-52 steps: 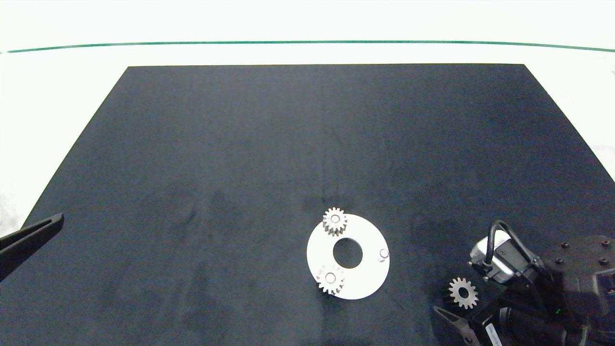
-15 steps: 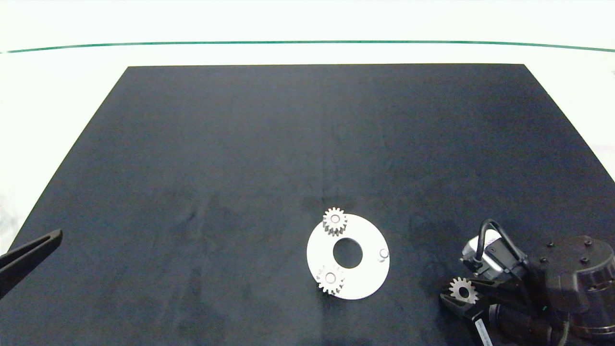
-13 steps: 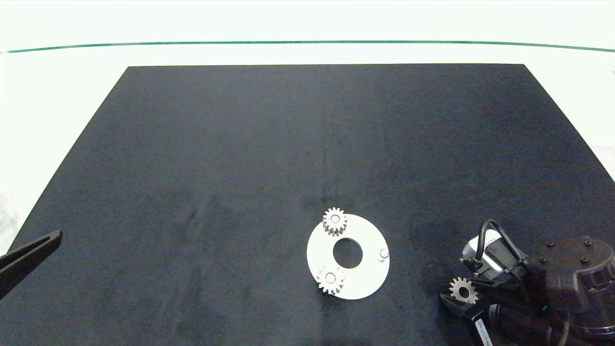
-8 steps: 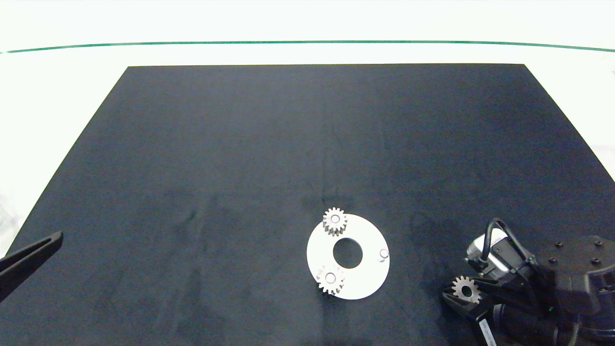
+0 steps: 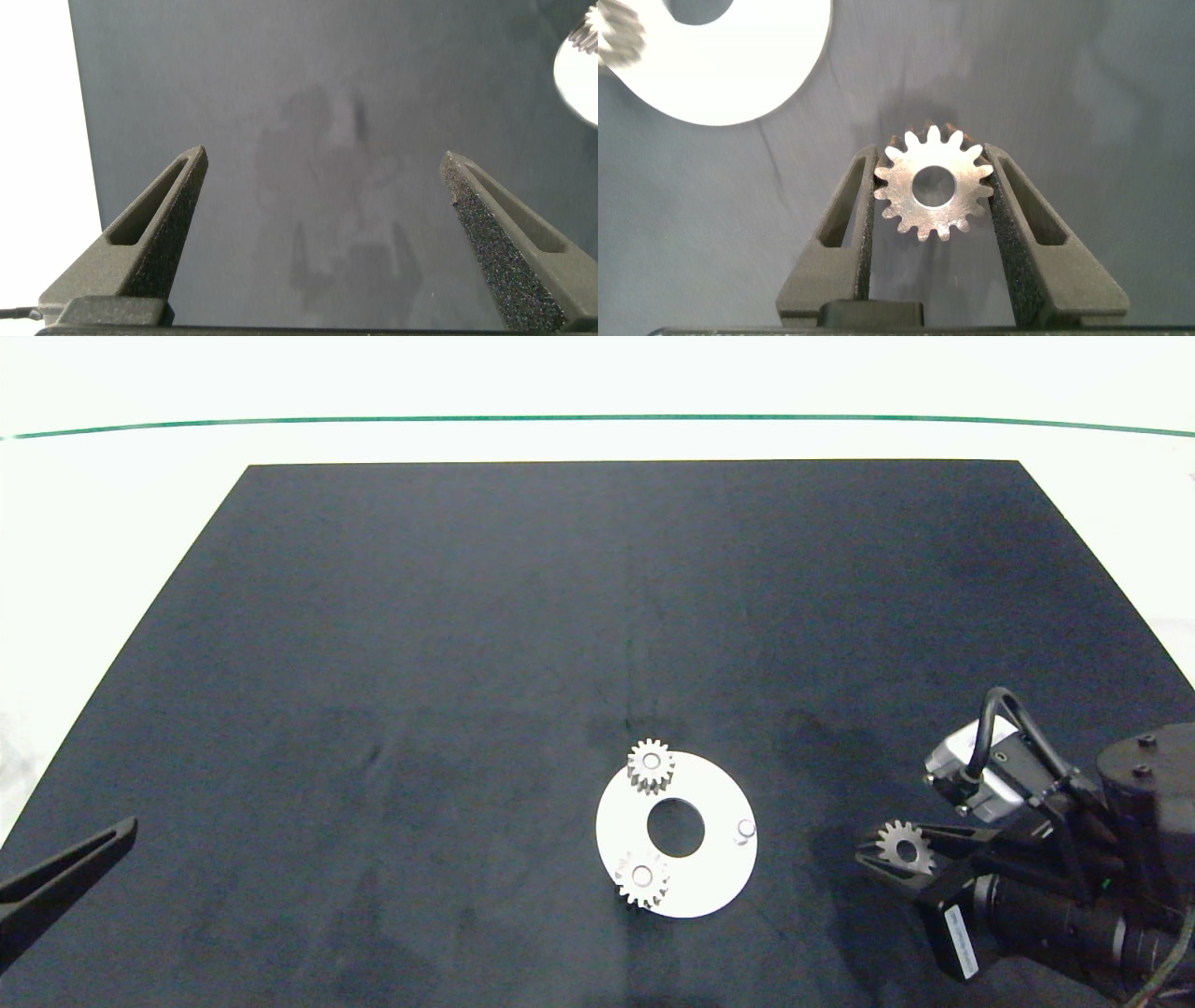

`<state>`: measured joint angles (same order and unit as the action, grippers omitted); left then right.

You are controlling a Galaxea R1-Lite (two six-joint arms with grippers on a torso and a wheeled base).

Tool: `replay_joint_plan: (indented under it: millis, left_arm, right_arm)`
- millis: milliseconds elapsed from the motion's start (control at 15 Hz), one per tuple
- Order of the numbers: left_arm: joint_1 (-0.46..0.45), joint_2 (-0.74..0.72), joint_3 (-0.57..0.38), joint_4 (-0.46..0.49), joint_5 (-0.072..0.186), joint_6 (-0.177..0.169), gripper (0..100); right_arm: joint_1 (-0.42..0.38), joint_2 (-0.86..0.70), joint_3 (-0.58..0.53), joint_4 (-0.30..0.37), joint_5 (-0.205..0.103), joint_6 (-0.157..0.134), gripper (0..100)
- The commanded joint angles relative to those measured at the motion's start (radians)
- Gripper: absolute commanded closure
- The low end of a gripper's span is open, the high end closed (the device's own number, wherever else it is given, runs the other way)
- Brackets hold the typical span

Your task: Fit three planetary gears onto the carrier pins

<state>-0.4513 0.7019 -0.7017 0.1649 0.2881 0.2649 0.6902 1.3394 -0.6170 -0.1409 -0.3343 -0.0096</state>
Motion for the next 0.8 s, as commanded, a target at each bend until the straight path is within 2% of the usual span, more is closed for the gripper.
replay_joint_plan:
  millis: [67,267,800]
  left_arm:
    - [-0.001,-0.009,0.004,0.001,0.002,0.004,0]
    - [-0.001,-0.012,0.002,-0.001,0.002,0.005,0]
    - [-0.001,-0.012,-0.004,-0.001,0.002,0.007,0]
  right_arm:
    - [0.041,0.060,-0.116,0.050,-0.002,0.005,78]
    - [0.080,0.123,-0.156,0.058,-0.002,0.008,78]
    - [0.107,0.267,-0.245,0.053,-0.002,0.019,78]
